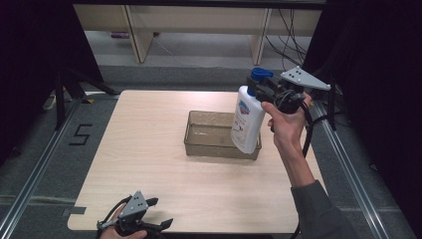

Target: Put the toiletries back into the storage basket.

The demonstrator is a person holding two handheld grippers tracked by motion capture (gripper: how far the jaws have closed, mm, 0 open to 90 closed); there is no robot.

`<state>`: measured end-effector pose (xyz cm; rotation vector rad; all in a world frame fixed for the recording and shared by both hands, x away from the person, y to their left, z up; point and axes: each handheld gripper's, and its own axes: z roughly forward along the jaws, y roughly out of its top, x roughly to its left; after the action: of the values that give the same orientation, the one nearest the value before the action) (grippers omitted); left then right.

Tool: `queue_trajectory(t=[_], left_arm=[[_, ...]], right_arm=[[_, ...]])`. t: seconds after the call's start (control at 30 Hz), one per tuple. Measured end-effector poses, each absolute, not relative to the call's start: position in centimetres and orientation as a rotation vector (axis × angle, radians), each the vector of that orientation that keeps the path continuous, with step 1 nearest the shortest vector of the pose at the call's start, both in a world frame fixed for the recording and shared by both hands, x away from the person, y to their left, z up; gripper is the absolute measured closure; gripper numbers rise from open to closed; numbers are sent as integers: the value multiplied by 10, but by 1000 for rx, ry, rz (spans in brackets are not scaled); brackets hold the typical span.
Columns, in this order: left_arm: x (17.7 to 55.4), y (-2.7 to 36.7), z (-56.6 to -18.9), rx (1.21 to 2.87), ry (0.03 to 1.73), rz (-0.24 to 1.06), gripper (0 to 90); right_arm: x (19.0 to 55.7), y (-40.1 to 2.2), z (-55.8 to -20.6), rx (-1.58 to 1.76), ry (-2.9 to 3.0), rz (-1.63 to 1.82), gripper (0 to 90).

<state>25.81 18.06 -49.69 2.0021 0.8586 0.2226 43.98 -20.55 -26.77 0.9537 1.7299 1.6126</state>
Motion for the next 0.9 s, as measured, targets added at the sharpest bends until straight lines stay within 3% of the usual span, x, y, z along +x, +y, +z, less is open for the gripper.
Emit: queue_trajectory(t=[0.9], left_arm=[[257,180,-497,1991,857,224,150]], right_arm=[[485,-210,-291,1043,1695,1546,659]])
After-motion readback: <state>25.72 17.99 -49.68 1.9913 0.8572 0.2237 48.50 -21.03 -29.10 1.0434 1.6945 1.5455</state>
